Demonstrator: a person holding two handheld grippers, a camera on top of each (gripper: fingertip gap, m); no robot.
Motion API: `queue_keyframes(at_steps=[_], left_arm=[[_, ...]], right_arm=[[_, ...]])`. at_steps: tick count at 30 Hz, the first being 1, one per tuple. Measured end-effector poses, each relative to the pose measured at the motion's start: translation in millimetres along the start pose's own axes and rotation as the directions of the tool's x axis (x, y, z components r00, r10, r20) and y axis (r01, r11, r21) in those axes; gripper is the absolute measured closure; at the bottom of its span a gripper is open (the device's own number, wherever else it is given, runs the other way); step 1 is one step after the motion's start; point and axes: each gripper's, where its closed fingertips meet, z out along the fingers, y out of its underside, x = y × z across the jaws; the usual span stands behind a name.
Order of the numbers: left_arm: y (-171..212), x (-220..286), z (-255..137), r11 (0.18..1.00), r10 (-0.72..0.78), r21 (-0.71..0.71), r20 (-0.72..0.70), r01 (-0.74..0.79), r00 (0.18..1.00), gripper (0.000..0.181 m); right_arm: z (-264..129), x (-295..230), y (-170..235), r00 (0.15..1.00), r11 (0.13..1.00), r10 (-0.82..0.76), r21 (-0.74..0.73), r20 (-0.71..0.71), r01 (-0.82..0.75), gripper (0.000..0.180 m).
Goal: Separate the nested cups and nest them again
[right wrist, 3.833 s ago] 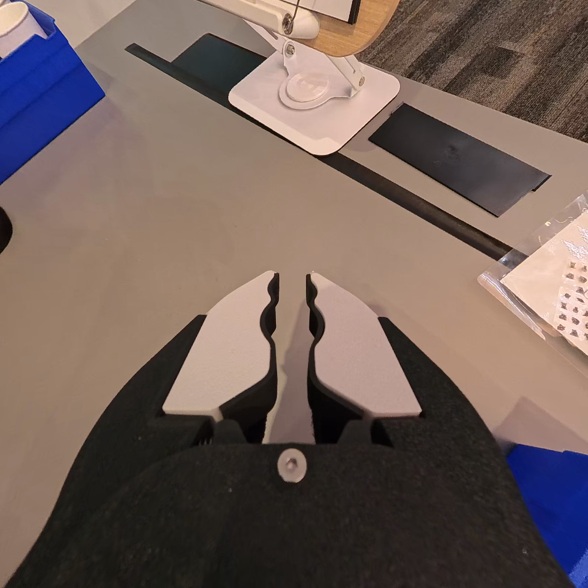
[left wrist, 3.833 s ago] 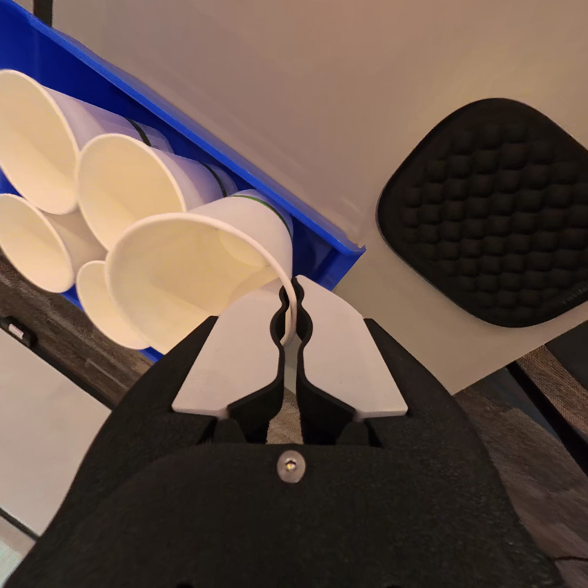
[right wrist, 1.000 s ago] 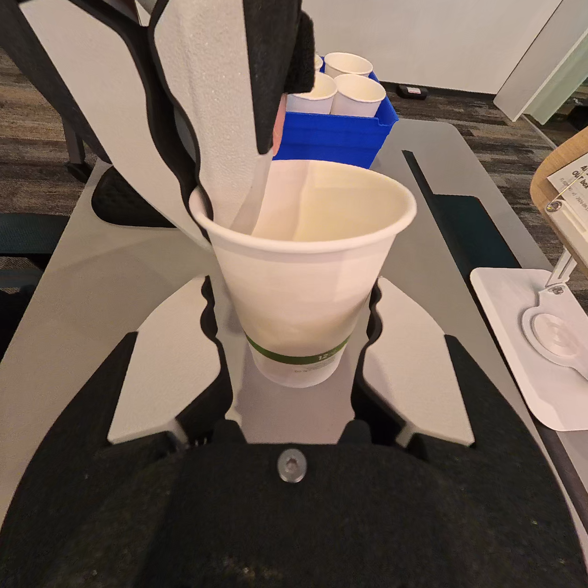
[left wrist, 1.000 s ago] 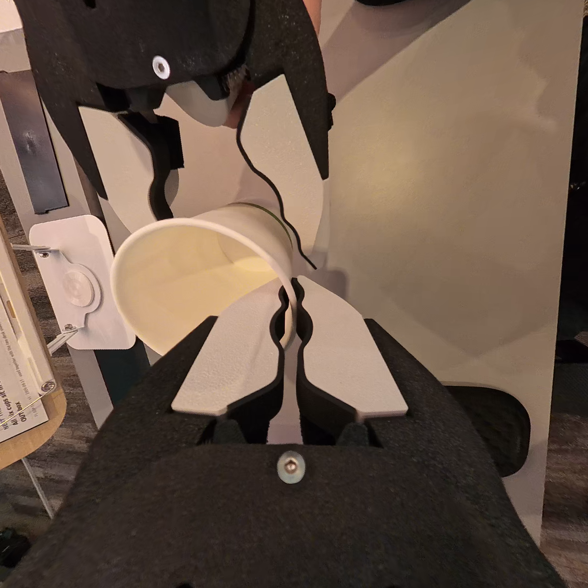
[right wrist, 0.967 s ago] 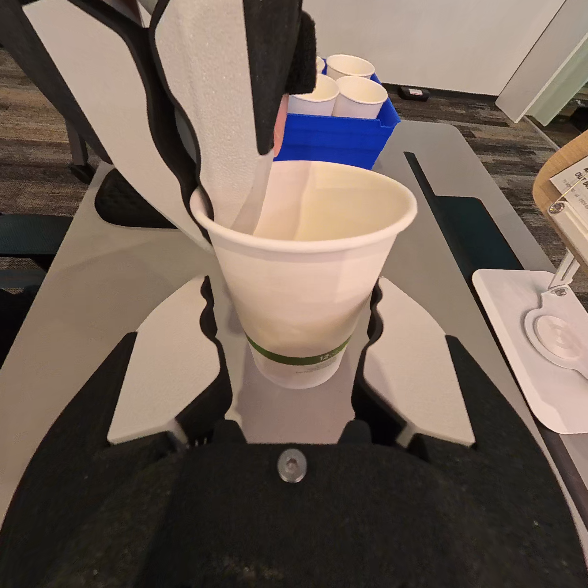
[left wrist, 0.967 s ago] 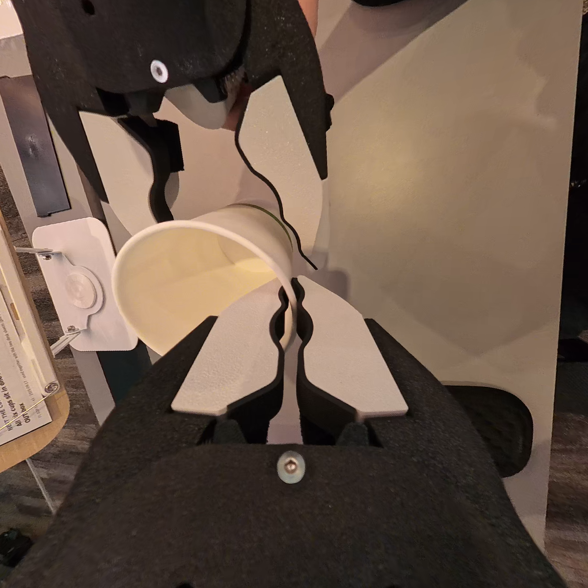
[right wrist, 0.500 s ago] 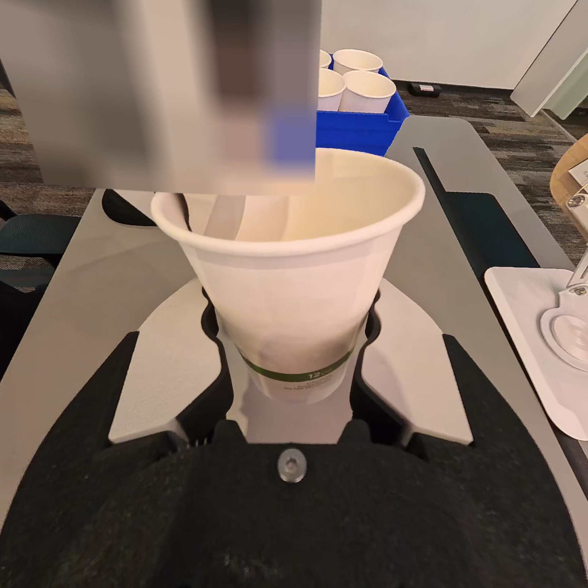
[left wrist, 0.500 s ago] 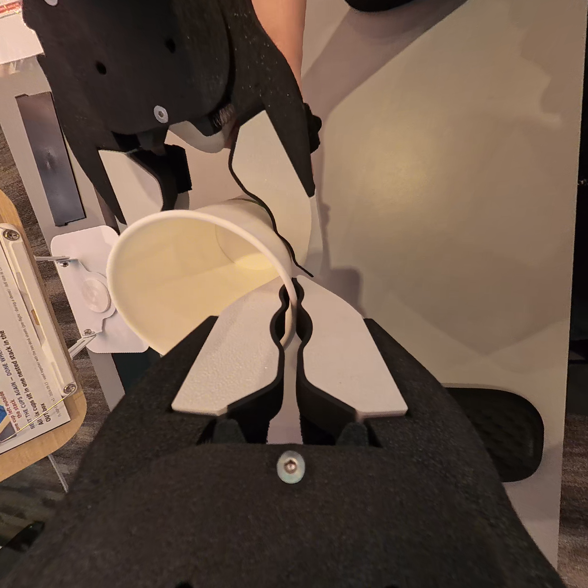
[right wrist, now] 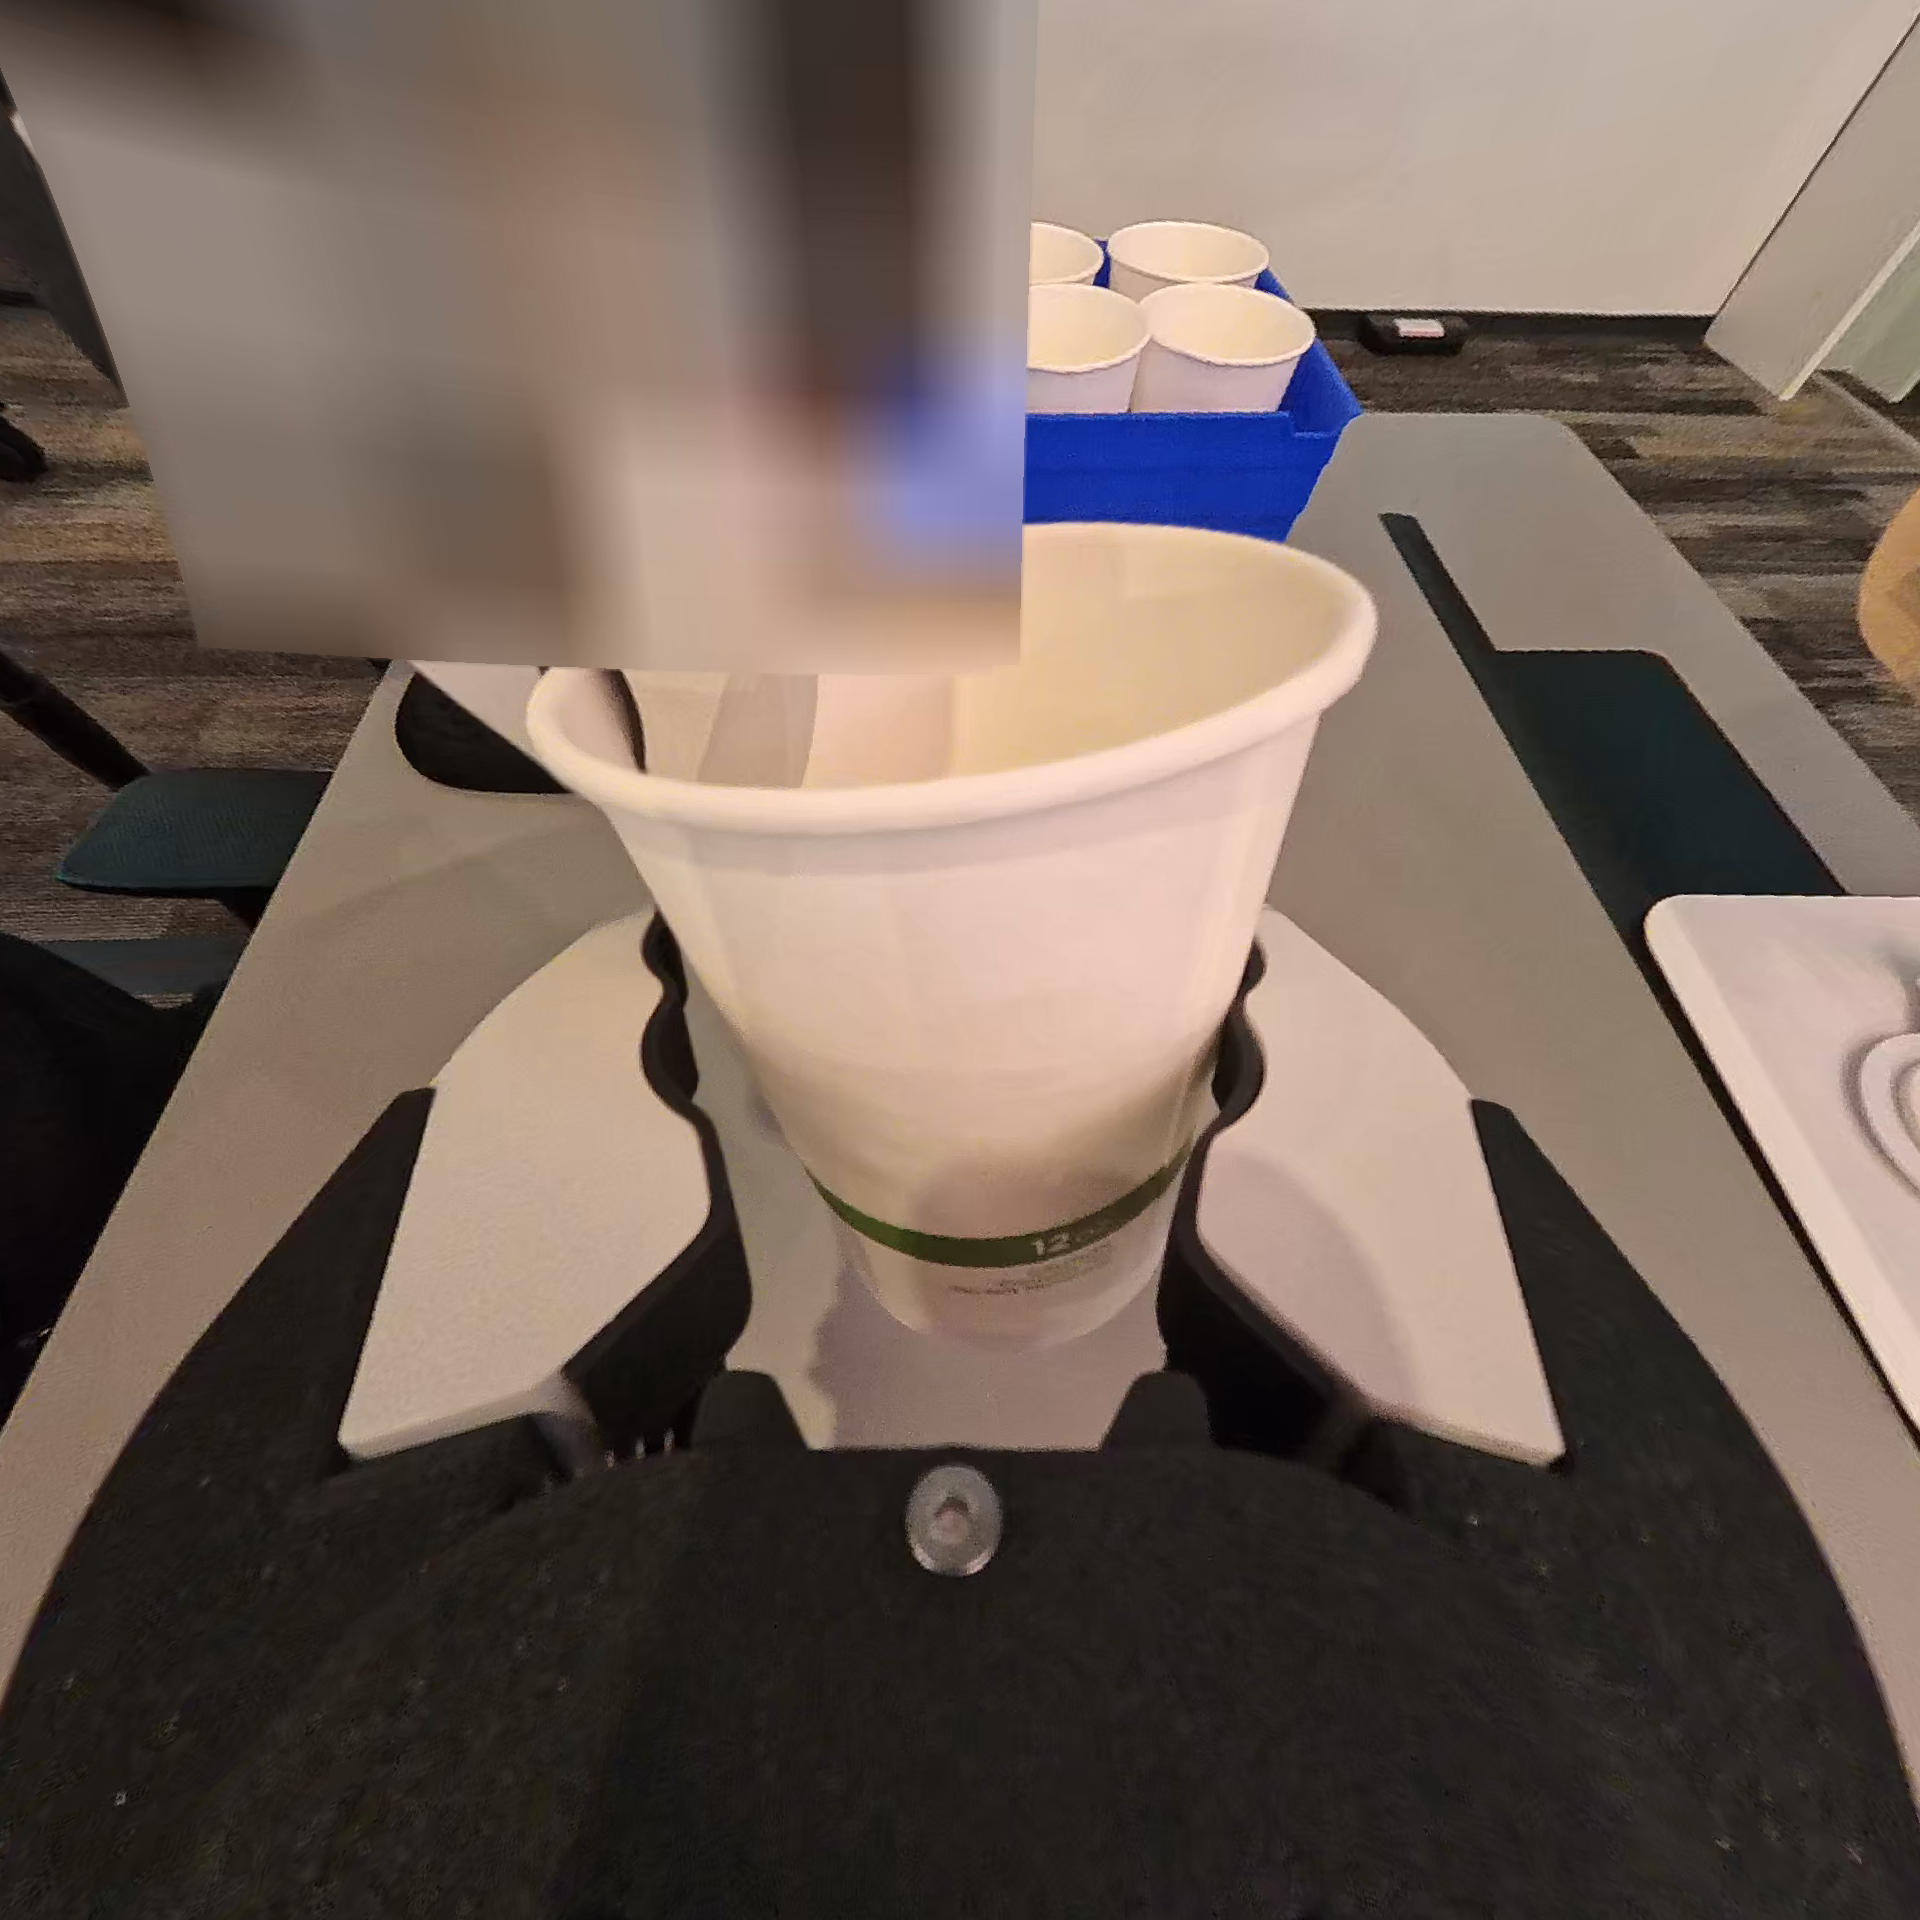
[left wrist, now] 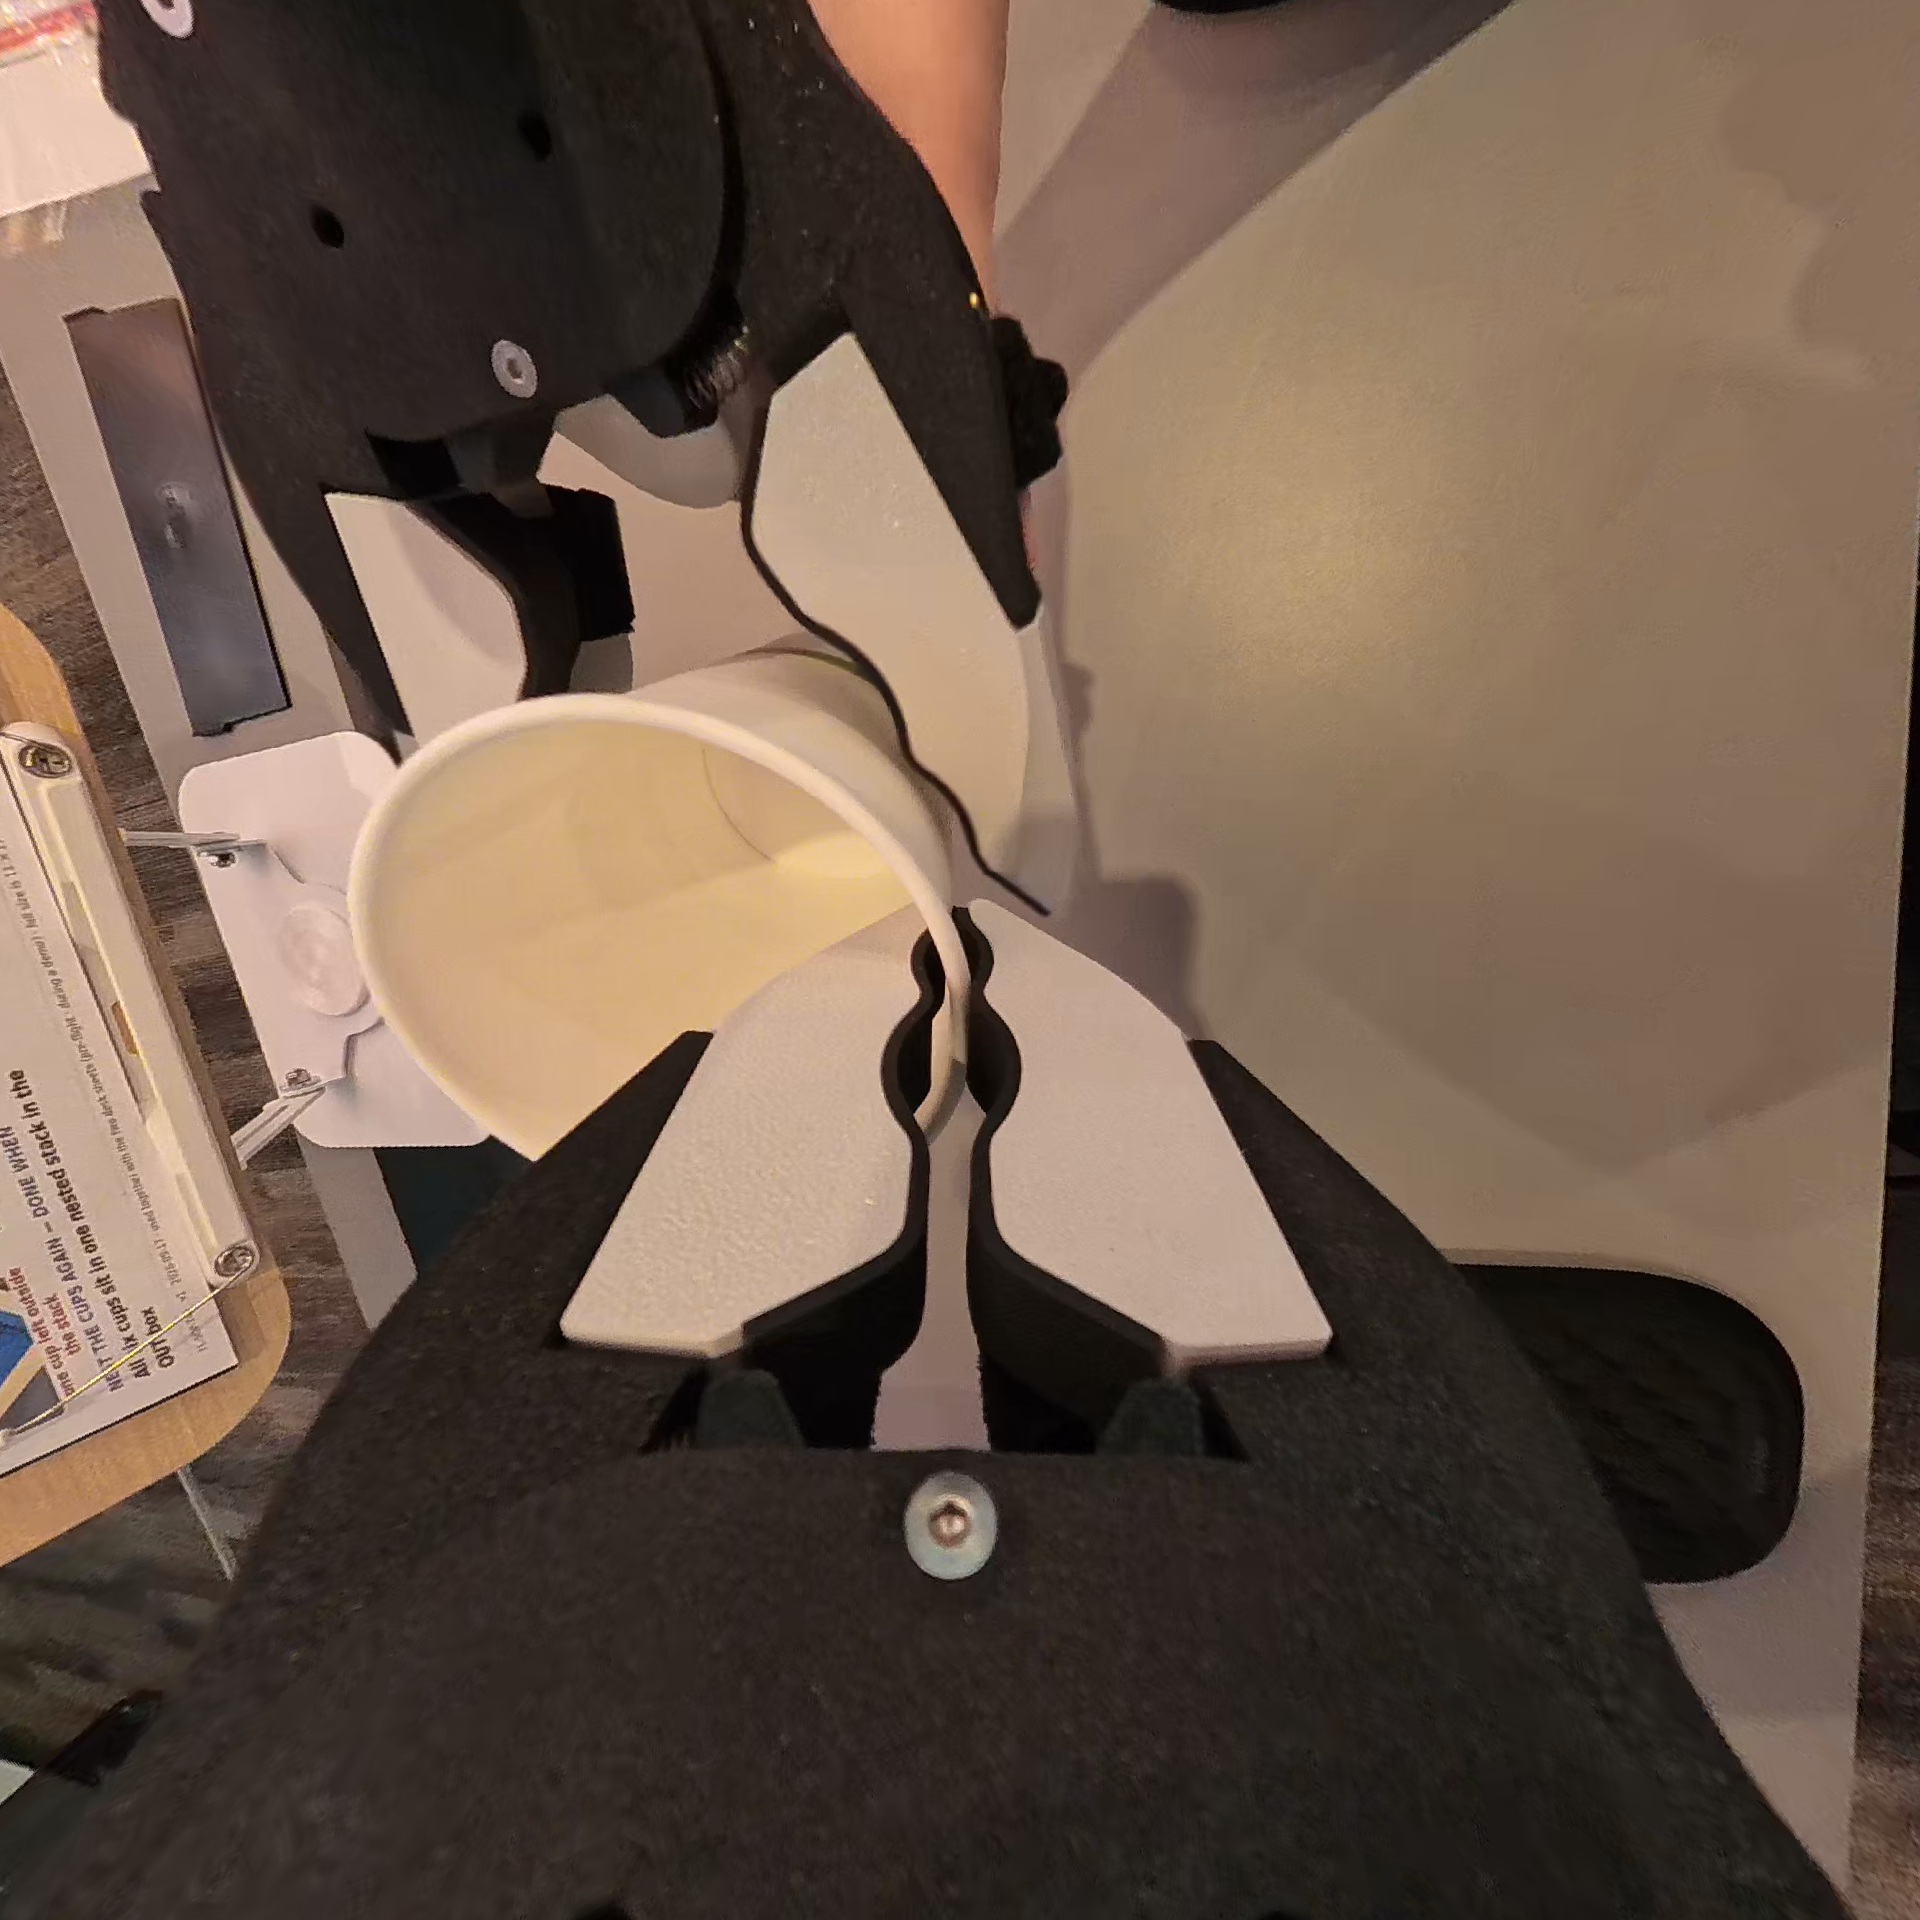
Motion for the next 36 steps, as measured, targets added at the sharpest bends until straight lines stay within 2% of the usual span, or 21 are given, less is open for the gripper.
queue_keyframes(at_steps=[15, 19, 29, 36], left_arm=[[1.4, -0.2, 4.8, 1.000, -0.007, -0.004, -0.003, 0.007, 1.000, 0.180], [0.8, -5.3, 4.6, 0.999, -0.033, 0.012, 0.014, 0.033, 0.999, 0.161], [8.5, -12.2, -4.7, 0.995, -0.082, 0.061, 0.095, 0.076, 0.992, 0.137], [32.9, -10.6, -39.8, 0.968, -0.200, 0.191, 0.189, 0.164, 0.961, 0.129]], right_arm=[[-5.4, 2.6, -2.3, 1.000, 1.000, 0.001, 0.020, 0.006, -0.001, 0.091], [-3.4, 0.3, 1.0, 1.000, 1.000, 0.002, 0.003, 0.025, -0.002, 0.091], [-4.2, 4.1, 3.9, 1.000, 1.000, 0.011, 0.004, 0.021, -0.012, 0.091], [-21.7, 21.8, 6.0, 0.999, 1.000, 0.026, 0.007, -0.038, -0.026, 0.091]])
